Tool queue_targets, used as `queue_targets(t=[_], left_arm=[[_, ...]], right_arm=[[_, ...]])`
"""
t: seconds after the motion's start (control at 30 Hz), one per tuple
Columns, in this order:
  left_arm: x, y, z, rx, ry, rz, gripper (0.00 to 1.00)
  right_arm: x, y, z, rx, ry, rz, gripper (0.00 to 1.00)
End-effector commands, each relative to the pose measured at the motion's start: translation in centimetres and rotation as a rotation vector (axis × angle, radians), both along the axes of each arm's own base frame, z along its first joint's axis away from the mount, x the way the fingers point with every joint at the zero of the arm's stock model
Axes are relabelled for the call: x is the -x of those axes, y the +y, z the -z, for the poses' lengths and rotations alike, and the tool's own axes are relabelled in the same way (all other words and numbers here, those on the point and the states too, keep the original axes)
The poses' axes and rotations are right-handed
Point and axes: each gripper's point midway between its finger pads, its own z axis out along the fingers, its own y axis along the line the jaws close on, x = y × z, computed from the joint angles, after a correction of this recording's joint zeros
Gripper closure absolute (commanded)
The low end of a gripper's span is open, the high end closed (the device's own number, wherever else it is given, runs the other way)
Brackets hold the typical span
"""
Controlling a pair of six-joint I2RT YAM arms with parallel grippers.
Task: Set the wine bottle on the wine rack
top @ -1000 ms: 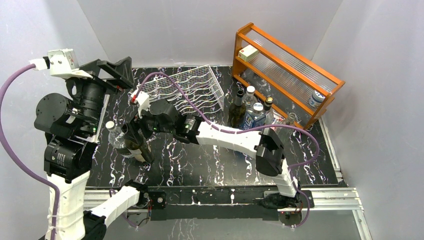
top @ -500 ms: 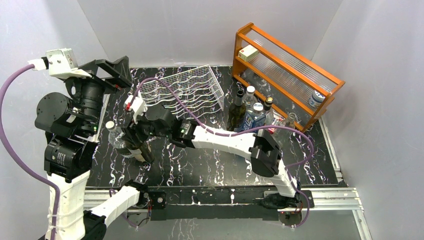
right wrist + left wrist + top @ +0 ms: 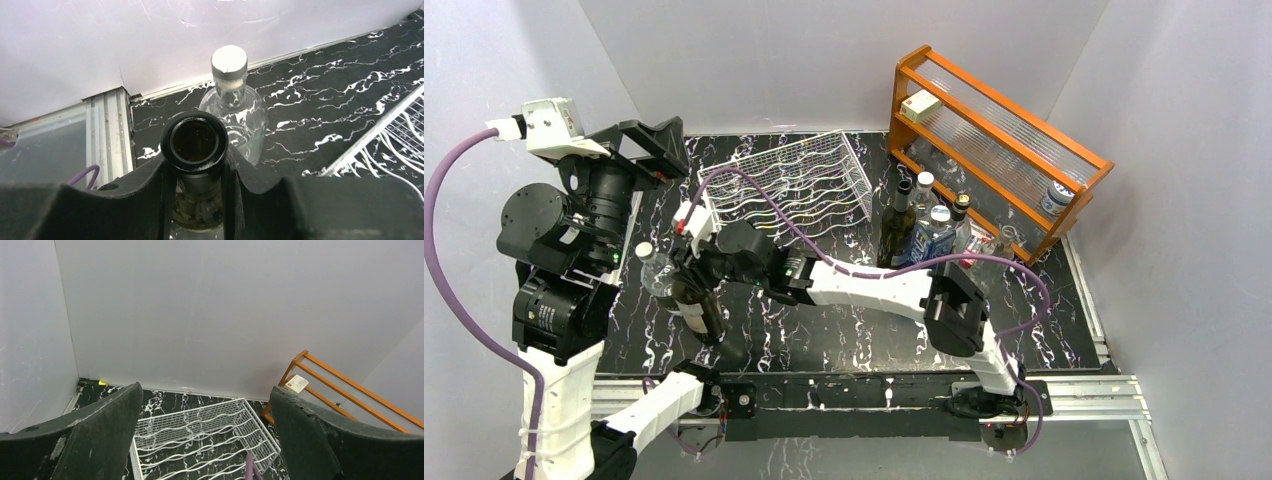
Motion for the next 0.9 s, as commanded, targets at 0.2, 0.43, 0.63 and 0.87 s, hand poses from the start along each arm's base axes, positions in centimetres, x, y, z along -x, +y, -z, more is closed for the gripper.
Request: queue_targets(t=[0.2, 0.43, 0.63, 0.87], left_arm=[[-0.9, -1.5, 2.4, -0.021, 0.078, 0.063, 0.02], [-2.2, -3.8, 6.3, -0.061, 0.177, 0.164, 0.02], [-3.8, -6.7, 13.0, -0.144, 0.286, 0.301, 0.04], [-4.0, -7.1, 20.8, -0.181, 0.369, 0.32, 0.02]], right_arm=[[-0.9, -8.2, -8.6, -0.098, -0.115, 0.126, 0.89], [-2.5, -13.9, -9.5, -0.118, -0.053, 0.219, 0.95], [-4.3, -17.5, -9.4, -0.146, -0.015, 0.332, 0.94], [-6.0, -20.7, -9.9, -0.179, 0.033, 0.459, 0.94]])
